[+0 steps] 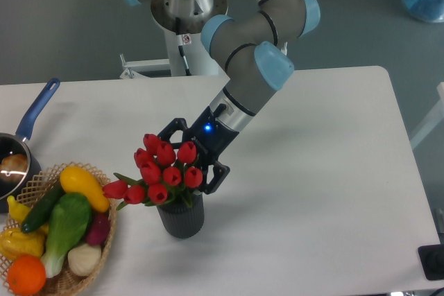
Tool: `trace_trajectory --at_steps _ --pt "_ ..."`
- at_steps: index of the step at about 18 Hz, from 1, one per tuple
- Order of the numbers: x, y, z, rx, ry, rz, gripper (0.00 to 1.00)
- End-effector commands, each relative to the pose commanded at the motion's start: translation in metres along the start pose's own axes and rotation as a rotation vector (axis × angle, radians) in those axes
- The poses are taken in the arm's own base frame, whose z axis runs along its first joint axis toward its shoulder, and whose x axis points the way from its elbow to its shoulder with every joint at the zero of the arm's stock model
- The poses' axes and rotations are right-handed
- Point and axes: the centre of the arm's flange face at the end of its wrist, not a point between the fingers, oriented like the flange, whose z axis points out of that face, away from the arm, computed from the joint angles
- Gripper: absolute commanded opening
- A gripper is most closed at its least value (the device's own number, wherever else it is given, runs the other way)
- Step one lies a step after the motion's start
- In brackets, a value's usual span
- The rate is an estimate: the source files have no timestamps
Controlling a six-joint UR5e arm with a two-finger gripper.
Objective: Pick up the flowers from the vase
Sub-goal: 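Close the gripper on the tulip stems and adjust the grip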
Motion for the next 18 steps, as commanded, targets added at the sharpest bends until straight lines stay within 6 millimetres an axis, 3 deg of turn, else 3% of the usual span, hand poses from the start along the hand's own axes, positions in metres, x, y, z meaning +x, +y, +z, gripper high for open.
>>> trace_trajectory --at_steps 18 --pt "-0.0031 -0.0087 0.0008 0.071 0.02 -0.005 1.0"
